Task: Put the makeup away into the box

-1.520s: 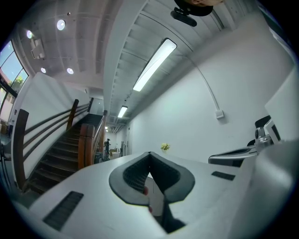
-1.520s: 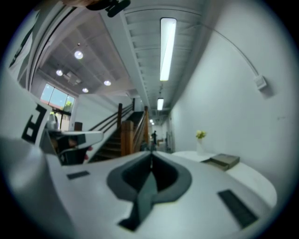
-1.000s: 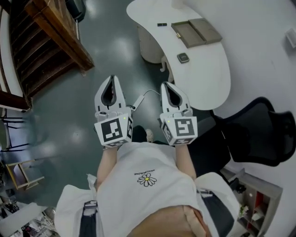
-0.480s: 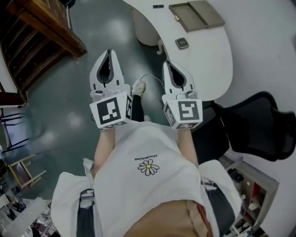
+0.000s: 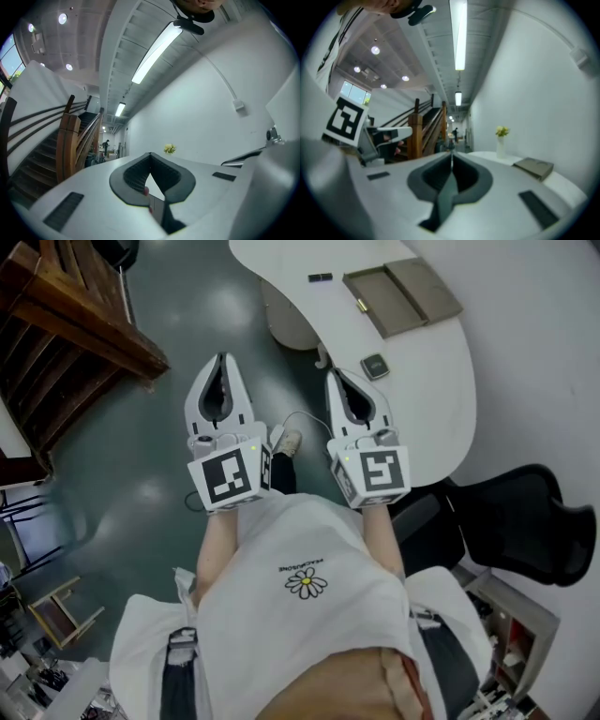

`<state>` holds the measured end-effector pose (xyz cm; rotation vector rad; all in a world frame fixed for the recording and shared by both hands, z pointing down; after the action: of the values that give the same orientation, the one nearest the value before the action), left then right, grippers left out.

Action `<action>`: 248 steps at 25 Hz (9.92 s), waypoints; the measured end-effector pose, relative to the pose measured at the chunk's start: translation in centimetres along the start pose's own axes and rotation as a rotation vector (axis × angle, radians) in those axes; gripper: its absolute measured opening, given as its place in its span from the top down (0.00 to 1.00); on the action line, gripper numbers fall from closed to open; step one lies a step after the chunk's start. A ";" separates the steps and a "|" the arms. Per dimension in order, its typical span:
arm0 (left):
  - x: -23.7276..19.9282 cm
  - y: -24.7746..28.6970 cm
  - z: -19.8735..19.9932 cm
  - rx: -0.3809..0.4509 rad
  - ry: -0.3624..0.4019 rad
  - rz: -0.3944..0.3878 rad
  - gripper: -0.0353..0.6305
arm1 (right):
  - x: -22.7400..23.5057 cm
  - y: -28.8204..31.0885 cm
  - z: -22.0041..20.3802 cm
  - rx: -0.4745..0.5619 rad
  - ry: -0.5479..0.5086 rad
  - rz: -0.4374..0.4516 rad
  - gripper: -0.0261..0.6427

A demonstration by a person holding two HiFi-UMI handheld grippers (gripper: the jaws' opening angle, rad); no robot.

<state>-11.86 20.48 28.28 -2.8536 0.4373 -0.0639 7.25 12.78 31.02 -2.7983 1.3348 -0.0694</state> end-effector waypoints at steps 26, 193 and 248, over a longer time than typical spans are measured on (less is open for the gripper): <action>-0.9 20.9 -4.7 0.020 -0.107 -0.167 0.92 | 7.9 17.3 0.8 -0.058 0.024 -0.131 0.91; 9.7 26.0 -14.9 -0.278 -0.053 -0.405 0.92 | 32.9 16.7 -19.8 -1.077 0.021 0.052 0.51; 7.5 21.2 -5.0 0.020 -0.108 -0.370 0.92 | 15.9 12.7 2.6 0.118 0.289 -0.086 0.91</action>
<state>-11.20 -2.59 27.77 -2.8626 -0.1153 0.0178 7.57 -7.50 28.11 -2.8232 1.2102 -0.5559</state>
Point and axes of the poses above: the fingertips, and each gripper's own axes: y forward along the fingers, x to its right, z out of its top, the point moved 9 cm from there along -y, backward along the fingers, and after that the axes turned 8 degrees about x, right-handed, at the moved point
